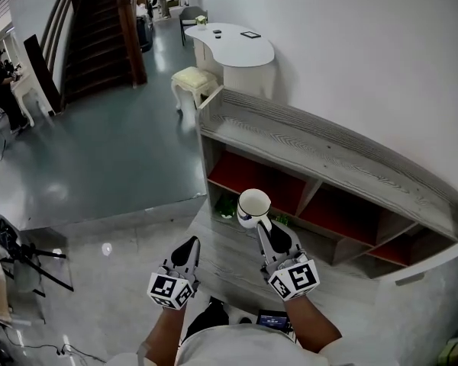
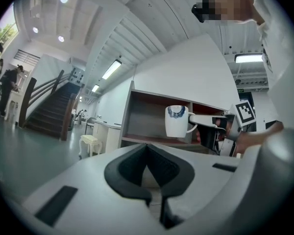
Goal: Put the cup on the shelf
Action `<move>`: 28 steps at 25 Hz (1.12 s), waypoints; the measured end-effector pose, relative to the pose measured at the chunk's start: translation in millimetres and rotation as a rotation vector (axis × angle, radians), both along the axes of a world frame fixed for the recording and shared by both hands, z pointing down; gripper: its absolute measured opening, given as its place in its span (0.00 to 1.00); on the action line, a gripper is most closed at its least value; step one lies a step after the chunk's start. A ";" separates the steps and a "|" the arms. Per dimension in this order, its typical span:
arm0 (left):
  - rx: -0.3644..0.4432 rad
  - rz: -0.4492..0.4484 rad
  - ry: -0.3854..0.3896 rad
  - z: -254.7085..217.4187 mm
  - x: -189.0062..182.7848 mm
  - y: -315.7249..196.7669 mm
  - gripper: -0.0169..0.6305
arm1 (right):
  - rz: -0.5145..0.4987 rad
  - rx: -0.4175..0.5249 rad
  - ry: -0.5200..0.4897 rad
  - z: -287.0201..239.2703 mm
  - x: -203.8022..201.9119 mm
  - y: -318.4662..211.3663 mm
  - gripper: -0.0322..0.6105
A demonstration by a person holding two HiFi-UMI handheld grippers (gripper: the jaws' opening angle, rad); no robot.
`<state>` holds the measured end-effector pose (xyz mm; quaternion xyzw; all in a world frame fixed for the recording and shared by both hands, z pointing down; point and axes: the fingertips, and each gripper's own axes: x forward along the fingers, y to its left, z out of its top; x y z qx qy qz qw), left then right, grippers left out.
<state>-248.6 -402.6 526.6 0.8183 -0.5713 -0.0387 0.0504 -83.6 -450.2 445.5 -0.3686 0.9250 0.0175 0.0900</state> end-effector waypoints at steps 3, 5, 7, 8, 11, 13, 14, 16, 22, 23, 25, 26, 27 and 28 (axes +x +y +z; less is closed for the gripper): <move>0.000 0.033 0.011 -0.8 -5.5 -18.6 0.04 | 0.027 -0.002 0.005 -3.9 -10.7 -18.6 0.17; 0.000 0.051 0.027 -1.8 -9.8 -31.3 0.04 | 0.048 -0.006 0.011 -5.9 -16.3 -31.6 0.17; -0.002 0.065 0.031 -1.8 -14.0 -42.1 0.04 | 0.071 -0.008 0.015 -8.3 -21.0 -43.9 0.17; -0.005 0.073 0.032 -0.9 -15.9 -46.7 0.04 | 0.084 -0.011 0.018 -9.2 -23.0 -49.8 0.17; -0.010 0.095 0.038 0.7 -20.7 -58.1 0.04 | 0.116 -0.019 0.026 -10.6 -28.5 -67.3 0.17; -0.007 0.111 0.044 -1.0 -23.9 -64.7 0.04 | 0.131 -0.022 0.029 -11.1 -32.7 -77.8 0.17; -0.006 0.118 0.046 -1.6 -25.4 -67.9 0.04 | 0.139 -0.023 0.030 -11.4 -34.9 -82.6 0.17; -0.006 0.136 0.046 -2.4 -27.4 -74.4 0.04 | 0.157 -0.026 0.032 -11.6 -39.2 -92.8 0.17; -0.002 0.174 0.044 -4.4 -32.6 -93.7 0.04 | 0.208 -0.035 0.057 -7.0 -49.4 -121.3 0.17; -0.002 0.178 0.042 -4.0 -32.9 -96.8 0.04 | 0.215 -0.035 0.066 -5.4 -51.1 -125.3 0.17; 0.000 0.189 0.041 -3.7 -33.0 -102.8 0.04 | 0.230 -0.043 0.078 -1.1 -53.5 -134.0 0.17; 0.000 0.194 0.043 -3.6 -33.2 -105.8 0.04 | 0.238 -0.053 0.080 1.1 -54.1 -138.5 0.17; -0.002 0.198 0.045 -2.9 -33.7 -108.3 0.04 | 0.246 -0.064 0.081 3.1 -54.6 -142.6 0.17; -0.004 0.202 0.045 -2.0 -34.0 -110.5 0.04 | 0.254 -0.074 0.084 5.0 -54.9 -146.4 0.17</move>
